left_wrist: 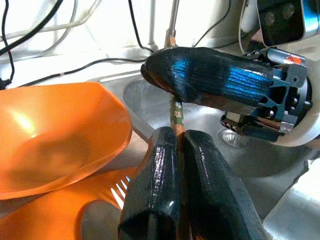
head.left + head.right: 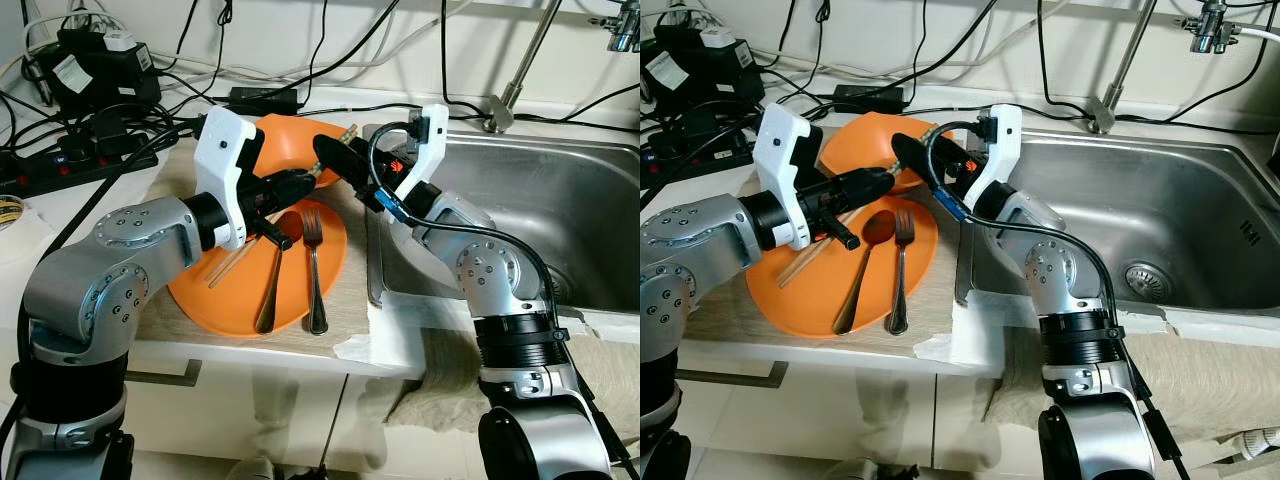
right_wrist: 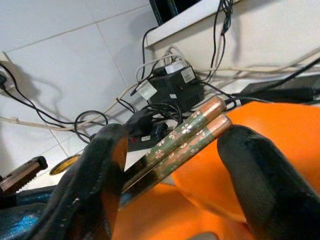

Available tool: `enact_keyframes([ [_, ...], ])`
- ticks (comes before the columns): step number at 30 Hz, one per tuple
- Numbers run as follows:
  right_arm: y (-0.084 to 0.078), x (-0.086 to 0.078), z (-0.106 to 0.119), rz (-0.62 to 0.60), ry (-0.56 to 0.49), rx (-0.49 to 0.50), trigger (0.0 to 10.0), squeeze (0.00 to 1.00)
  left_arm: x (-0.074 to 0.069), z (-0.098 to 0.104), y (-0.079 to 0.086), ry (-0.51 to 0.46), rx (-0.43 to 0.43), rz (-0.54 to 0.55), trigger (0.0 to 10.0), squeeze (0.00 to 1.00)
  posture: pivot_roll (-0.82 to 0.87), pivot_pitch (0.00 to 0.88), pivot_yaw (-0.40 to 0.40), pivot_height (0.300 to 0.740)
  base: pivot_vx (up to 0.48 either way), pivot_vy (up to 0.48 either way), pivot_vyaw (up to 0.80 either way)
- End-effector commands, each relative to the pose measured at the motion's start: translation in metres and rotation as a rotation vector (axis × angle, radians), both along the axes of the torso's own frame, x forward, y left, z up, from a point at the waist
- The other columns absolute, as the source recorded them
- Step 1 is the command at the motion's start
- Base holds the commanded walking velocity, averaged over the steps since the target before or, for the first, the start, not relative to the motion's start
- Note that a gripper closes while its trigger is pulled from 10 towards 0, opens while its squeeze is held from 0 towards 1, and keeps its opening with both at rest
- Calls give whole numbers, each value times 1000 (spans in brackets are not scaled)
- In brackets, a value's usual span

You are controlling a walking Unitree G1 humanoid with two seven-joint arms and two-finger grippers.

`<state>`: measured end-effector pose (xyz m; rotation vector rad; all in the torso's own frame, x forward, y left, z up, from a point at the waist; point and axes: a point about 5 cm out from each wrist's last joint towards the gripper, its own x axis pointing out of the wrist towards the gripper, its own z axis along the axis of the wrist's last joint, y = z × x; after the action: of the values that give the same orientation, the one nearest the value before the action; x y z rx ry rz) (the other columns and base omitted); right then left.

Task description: Kitchen organization

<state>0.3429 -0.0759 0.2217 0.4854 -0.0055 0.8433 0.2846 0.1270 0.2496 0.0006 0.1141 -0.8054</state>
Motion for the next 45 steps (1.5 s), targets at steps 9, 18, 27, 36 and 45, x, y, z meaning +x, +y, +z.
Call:
enact_keyframes([
  [9,-22,13,-39,-213,208,-72,0,0,-26,38,-28,-199,-110,-263,0,0,125,0,-16,740,0,0,0],
  [18,-23,11,-45,-218,184,-138,0,0,-25,29,-26,-172,-69,-266,0,0,125,0,-12,740,0,0,0],
  [27,-24,8,-47,-203,168,-175,0,0,-22,24,-26,-163,-40,-246,0,0,116,0,-13,740,0,0,0],
  [36,-25,9,-47,-211,164,-184,0,0,-18,22,-25,-161,-24,-217,0,0,113,0,-13,740,0,0,0],
  [45,-25,9,-47,-215,168,-179,0,0,-14,21,-23,-174,12,-180,784,0,115,0,-10,740,0,0,0],
])
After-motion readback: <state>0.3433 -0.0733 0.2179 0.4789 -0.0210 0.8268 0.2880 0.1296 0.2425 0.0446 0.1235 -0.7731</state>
